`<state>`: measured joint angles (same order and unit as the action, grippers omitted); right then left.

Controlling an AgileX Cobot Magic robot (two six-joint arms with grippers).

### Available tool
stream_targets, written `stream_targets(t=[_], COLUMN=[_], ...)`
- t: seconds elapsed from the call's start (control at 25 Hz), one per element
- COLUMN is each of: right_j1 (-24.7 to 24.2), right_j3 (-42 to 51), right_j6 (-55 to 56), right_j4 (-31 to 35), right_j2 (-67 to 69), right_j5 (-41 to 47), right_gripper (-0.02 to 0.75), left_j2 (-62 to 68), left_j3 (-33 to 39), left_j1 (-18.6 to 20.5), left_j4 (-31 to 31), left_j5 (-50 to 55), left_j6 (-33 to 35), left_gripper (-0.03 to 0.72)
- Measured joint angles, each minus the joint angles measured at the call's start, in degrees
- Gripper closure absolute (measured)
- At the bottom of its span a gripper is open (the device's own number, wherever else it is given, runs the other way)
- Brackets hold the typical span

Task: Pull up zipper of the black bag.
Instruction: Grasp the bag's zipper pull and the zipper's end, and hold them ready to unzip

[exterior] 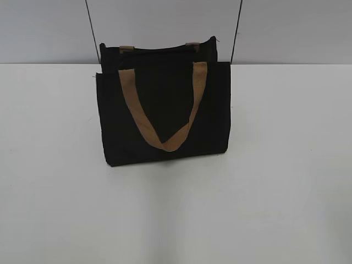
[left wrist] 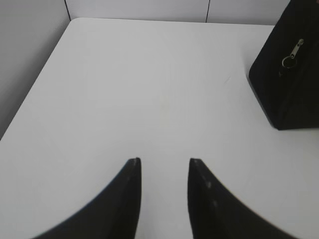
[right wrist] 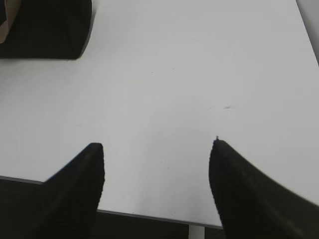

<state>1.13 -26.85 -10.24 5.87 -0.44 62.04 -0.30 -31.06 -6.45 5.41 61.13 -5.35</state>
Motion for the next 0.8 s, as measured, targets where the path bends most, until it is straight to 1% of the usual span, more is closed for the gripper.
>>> stream_targets(t=[0.68,0.8], right_j1=[0.0,0.0], right_j3=[0.0,0.0], right_j6=[0.0,0.0], right_j4=[0.04,0.04], right_j2=[0.0,0.0], right_j5=[0.0,0.0], right_gripper=[0.235,0.235], left_j2=[0.73,4.08], left_j3=[-0.06,-0.99], left_j1=[-0.07,-0.07], left_j4=[-0.11,-0.17], left_j5=[-0.2,-5.01], left_j6=[0.0,0.0], left_gripper=[0.445,0.443])
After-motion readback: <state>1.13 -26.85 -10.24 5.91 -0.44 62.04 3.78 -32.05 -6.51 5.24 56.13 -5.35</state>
